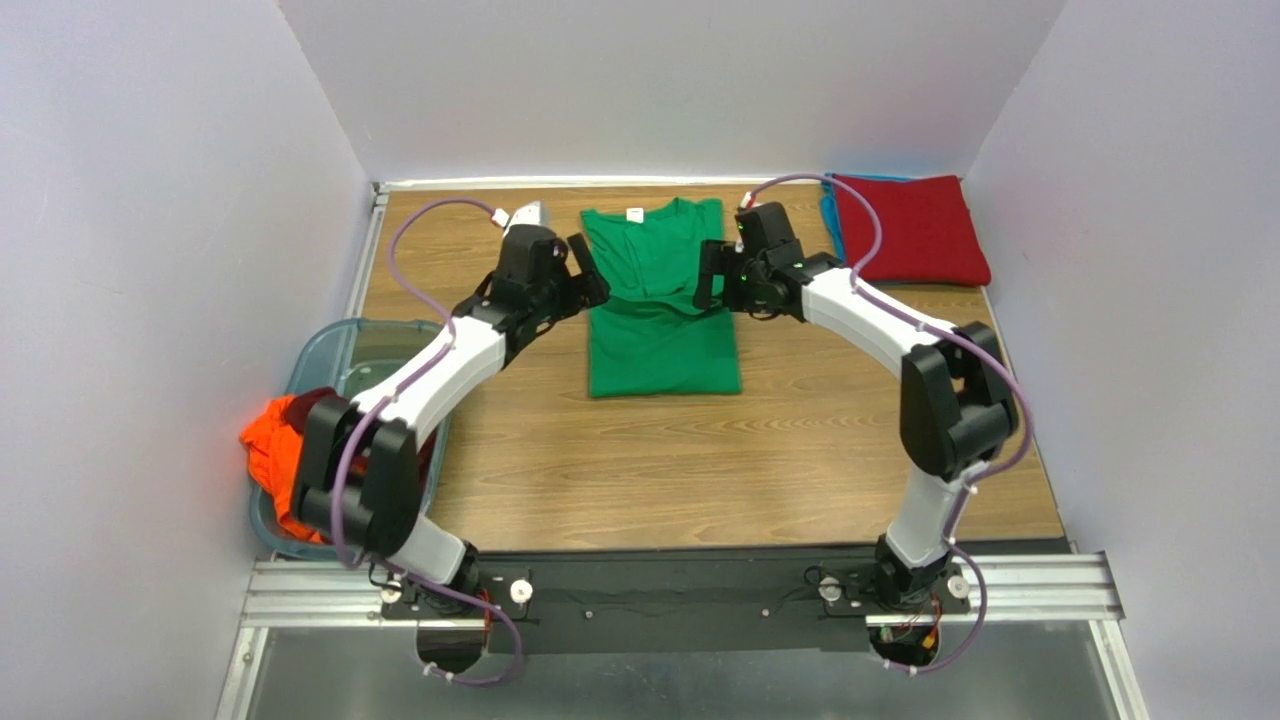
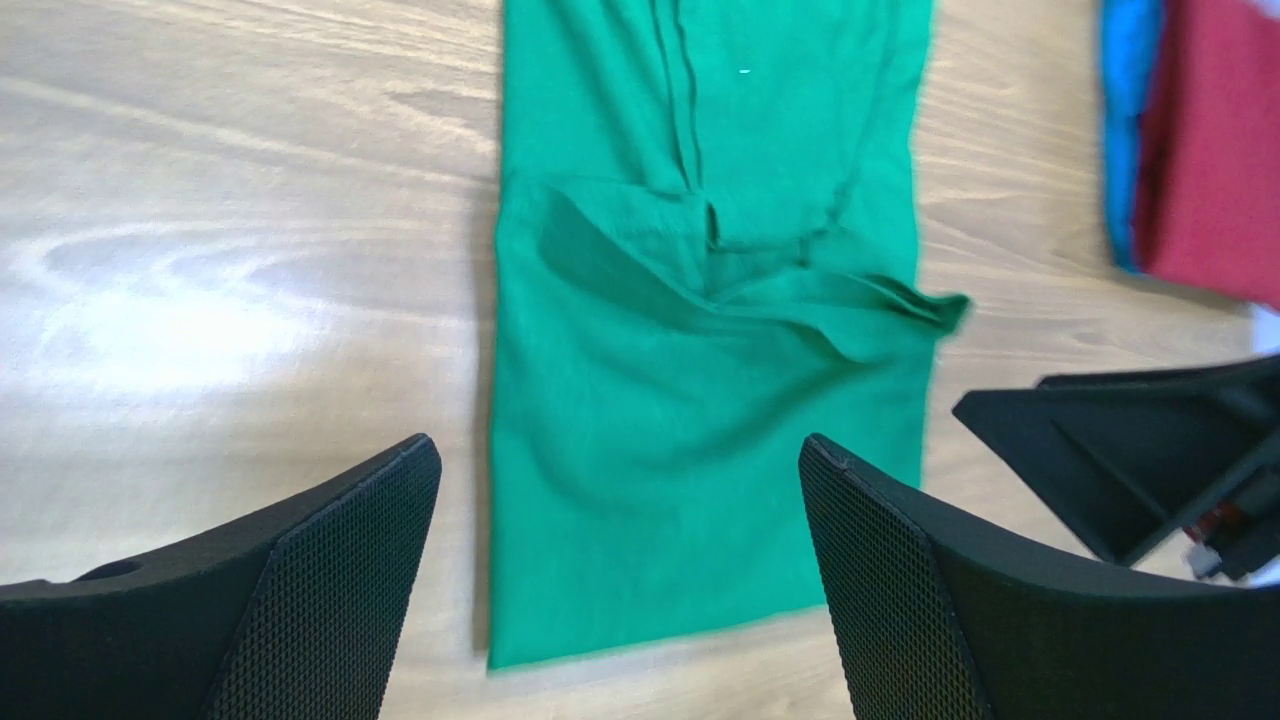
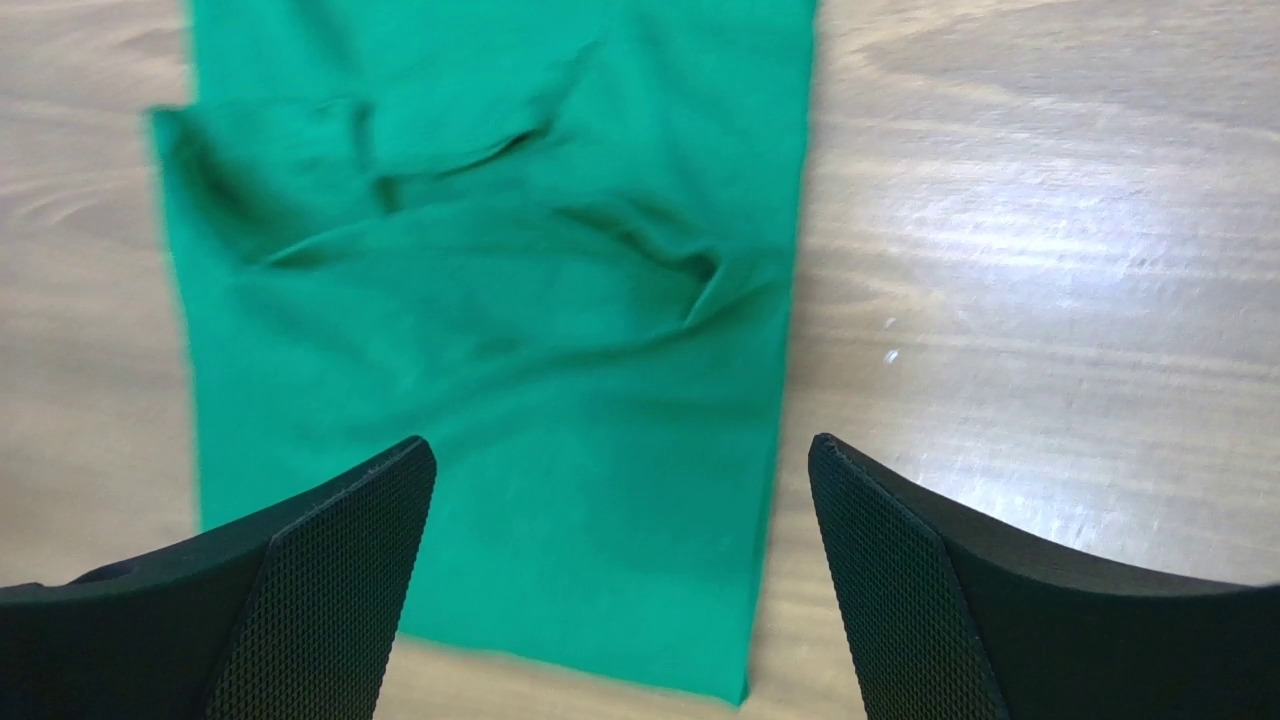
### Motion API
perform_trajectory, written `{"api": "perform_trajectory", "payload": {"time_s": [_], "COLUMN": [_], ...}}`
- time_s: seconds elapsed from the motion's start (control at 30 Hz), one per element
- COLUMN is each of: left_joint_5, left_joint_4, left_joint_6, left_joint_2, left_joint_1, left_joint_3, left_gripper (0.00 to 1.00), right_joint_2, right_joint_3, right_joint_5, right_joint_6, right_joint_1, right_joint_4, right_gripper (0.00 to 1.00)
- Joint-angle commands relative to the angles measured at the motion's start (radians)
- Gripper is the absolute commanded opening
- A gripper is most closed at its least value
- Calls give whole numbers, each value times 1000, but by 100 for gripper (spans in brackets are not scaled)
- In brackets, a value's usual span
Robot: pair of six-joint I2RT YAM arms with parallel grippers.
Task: Fold and stack the t-shirts
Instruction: Fold the tshirt
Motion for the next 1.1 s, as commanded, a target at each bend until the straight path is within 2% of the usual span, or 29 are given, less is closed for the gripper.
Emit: {"api": "perform_trajectory", "payload": {"time_s": [0.0, 0.23, 0.43, 0.63, 0.9, 1.07], "left_joint_5": [-38, 5, -3, 2, 0, 0], "left_joint_4": [33, 33, 54, 137, 162, 168], "left_joint_6": [-26, -66, -109, -146, -146, -146], "left_joint_2": [-154, -350, -557, -700, -689, -653], "left_joint_1": [7, 5, 4, 4, 4, 4], "left_joint_3": [-152, -370, -553, -651, -651, -650], "left_gripper": [96, 96, 97, 97, 98, 98], "right_joint_2": [-67, -8, 130, 238, 328, 382], "right_joint_3": [-72, -77, 53, 131, 233, 328], "right_joint_5": [-113, -153, -161, -119, -41, 94], "right_joint_6": [-25, -25, -57, -79, -93, -119], "right_joint_1": [32, 117, 132, 134, 134, 131], "right_joint_4": [16, 48, 69, 78, 78, 77], "right_gripper": [100, 100, 100, 100, 100, 100]}}
